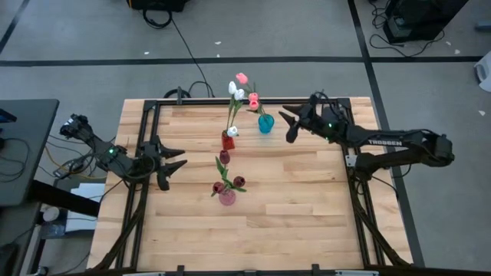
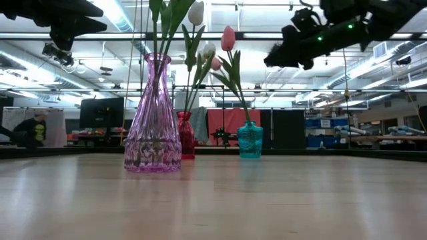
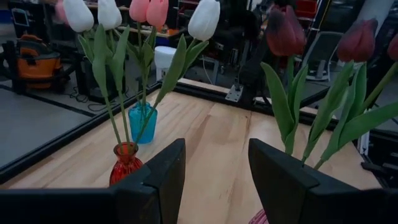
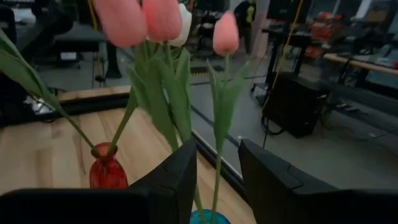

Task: Sort flowers into vase by color
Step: Return to Home Position

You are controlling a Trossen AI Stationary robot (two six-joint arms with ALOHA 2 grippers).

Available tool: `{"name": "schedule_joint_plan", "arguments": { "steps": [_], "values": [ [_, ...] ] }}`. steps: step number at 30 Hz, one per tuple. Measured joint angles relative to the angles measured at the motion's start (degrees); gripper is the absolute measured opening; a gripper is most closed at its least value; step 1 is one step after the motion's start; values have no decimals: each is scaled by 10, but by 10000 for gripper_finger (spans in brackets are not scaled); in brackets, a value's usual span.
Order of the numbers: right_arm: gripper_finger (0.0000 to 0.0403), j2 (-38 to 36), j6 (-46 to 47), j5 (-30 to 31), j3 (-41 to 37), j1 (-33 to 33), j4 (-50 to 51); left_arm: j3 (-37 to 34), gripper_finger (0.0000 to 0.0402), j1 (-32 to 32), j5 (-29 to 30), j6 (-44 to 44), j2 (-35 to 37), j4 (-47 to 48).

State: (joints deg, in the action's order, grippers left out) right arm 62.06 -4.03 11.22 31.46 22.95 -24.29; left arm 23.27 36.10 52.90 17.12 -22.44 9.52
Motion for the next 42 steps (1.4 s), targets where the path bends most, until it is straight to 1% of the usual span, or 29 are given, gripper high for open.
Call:
{"name": "schedule_joint_plan", "arguments": {
  "steps": [3, 6, 9, 12, 15, 20, 22, 25, 28, 32, 34, 38, 41, 42],
  "values": [
    [133, -16, 4, 22, -39, -24, -49, 0, 182, 0, 0, -5, 1, -12],
    [133, -25, 15, 24, -66, -42, -87, 0, 182, 0, 0, -5, 1, -11],
    [133, -27, 24, 22, -77, -56, -97, 0, 182, 0, 0, -8, 1, -10],
    [133, -28, 26, 22, -82, -61, -96, 0, 182, 0, 3, -30, 8, -10],
    [133, -34, 39, -14, -86, -53, -90, 11, 182, 0, 10, -48, 25, 0],
    [130, -67, 73, -90, -102, -11, -75, 29, 182, 0, 12, -46, 80, 65],
    [127, -86, 83, -99, -109, 7, -61, 29, 182, 0, 12, -42, 109, 97],
    [122, -117, 93, -105, -123, 28, -51, 29, 182, 0, 8, -36, 149, 121],
    [119, -145, 101, -114, -139, 41, -56, 26, 182, 0, -16, -38, 178, 129],
    [117, -176, 100, -128, -167, 52, -63, -1, 182, 0, -50, -64, 195, 91],
    [117, -185, 102, -155, -189, 57, -86, -23, 182, 0, -75, -82, 195, 51],
    [117, -192, 134, -209, -229, 60, -159, -61, 182, 0, -137, -106, 195, -18],
    [117, -196, 135, -256, -254, 60, -210, -71, 182, 0, -169, -96, 195, -25],
    [117, -198, 135, -271, -261, 60, -227, -73, 182, 0, -171, -93, 195, -24]
  ]
}}
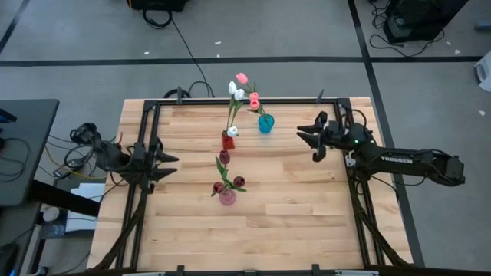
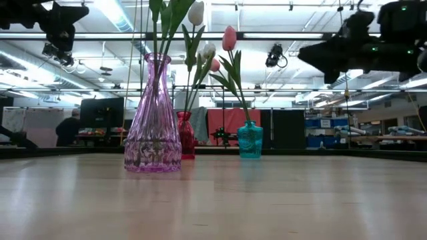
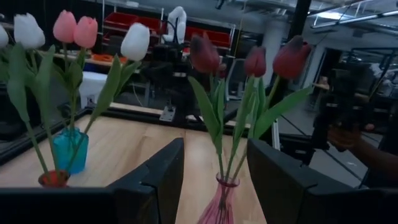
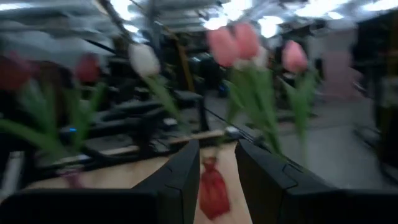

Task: Sort flowers into vase by color
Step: Return to Home Position

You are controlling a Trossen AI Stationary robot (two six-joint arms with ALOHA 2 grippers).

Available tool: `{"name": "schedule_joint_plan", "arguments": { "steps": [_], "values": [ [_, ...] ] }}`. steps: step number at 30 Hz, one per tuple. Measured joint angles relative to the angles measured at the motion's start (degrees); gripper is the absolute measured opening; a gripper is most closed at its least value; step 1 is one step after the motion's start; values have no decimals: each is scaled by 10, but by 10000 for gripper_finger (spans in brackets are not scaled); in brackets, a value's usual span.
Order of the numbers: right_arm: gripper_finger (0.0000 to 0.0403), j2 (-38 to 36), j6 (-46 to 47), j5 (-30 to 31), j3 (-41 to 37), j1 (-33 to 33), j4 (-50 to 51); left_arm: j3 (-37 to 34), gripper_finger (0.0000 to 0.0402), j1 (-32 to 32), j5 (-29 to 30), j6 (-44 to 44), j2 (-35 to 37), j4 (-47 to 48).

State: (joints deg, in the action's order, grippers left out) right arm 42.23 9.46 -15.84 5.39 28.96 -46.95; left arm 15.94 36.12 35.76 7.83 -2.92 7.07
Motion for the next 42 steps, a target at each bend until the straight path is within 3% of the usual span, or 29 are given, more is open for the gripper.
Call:
{"name": "schedule_joint_plan", "arguments": {
  "steps": [20, 29, 33, 42],
  "values": [
    [117, -96, 21, -79, -16, 86, 41, 33, 182, 0, -2, -1, 29, 104],
    [117, -92, 26, -141, -16, 73, 43, -30, 182, 0, -116, -1, 29, 20],
    [117, -92, 26, -136, -16, 47, 36, -68, 182, 0, -177, 5, 29, -32],
    [117, -91, 39, -80, -15, -6, 19, -101, 182, 0, -178, 18, 29, -56]
  ]
}}
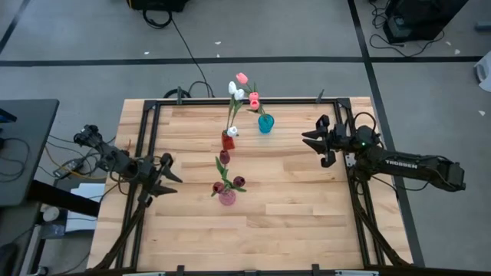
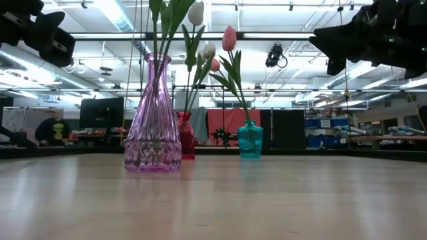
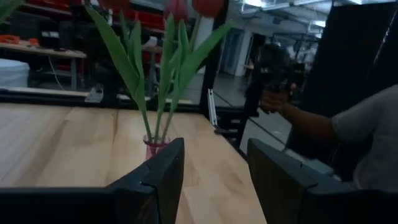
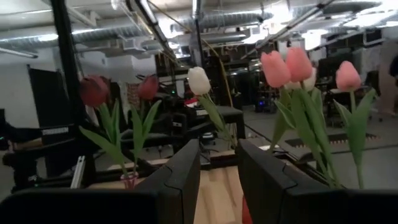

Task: Sort flowers into vase by color
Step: Return to Home Position

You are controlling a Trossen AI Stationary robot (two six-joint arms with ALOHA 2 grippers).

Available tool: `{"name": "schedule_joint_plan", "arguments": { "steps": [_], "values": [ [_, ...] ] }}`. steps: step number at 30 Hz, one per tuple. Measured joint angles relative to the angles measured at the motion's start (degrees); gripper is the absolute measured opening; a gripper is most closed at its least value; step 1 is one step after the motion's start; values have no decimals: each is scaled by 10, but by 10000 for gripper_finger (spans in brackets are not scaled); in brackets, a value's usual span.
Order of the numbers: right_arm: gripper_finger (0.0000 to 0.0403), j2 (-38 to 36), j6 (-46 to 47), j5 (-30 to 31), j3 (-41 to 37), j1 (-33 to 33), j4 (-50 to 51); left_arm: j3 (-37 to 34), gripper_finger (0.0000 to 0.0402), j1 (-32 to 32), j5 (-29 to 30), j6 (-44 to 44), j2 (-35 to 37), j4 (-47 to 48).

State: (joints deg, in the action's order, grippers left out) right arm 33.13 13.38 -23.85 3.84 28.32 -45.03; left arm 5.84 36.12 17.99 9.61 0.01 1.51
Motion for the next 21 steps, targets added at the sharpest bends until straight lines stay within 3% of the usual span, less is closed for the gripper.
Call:
{"name": "schedule_joint_plan", "arguments": {
  "steps": [7, 12, 21],
  "values": [
    [117, 36, -5, 61, 0, -49, 1, -35, 182, 0, 50, -14, 0, -43],
    [117, 56, -9, 40, 0, -84, -1, -54, 182, 0, 50, -20, 0, -71],
    [102, 73, -32, 125, 0, -149, -21, -54, 182, 0, 48, -28, 0, -70]
  ]
}}
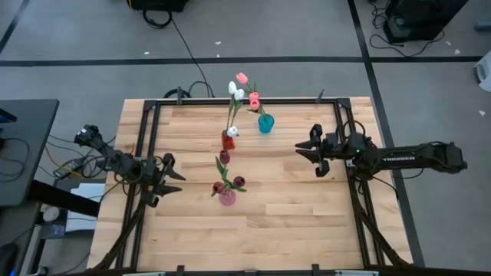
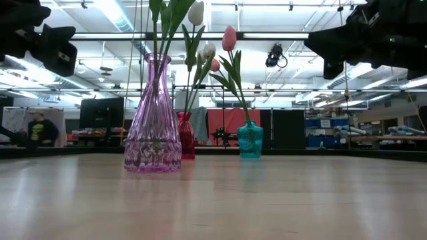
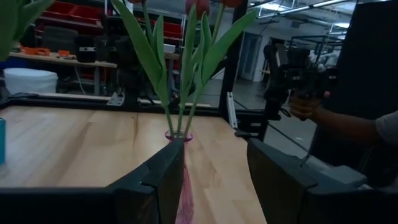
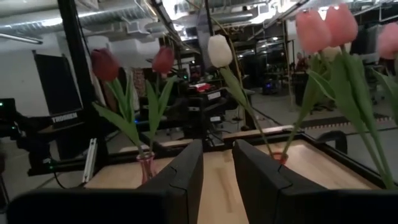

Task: Sort flowers into vase by color
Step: Return to Home Position

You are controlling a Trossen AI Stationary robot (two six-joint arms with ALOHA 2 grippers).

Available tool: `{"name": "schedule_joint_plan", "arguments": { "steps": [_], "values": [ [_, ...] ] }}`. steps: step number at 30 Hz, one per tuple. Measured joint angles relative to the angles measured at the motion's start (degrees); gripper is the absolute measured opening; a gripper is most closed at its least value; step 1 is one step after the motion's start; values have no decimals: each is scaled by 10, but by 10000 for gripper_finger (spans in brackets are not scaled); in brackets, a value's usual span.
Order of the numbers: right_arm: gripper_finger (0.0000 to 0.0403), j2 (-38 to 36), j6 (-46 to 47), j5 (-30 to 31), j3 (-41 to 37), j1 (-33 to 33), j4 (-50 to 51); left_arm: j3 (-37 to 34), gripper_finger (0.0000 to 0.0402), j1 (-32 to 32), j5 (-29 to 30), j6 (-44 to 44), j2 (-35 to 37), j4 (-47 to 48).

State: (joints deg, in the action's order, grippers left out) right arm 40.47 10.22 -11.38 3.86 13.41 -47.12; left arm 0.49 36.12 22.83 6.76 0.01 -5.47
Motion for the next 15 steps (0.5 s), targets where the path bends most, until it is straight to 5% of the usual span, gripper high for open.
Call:
{"name": "schedule_joint_plan", "arguments": {
  "steps": [15],
  "values": [
    [80, 82, -23, 58, 0, -10, -40, 0, 182, 0, -15, -35, 0, -85]
  ]
}}
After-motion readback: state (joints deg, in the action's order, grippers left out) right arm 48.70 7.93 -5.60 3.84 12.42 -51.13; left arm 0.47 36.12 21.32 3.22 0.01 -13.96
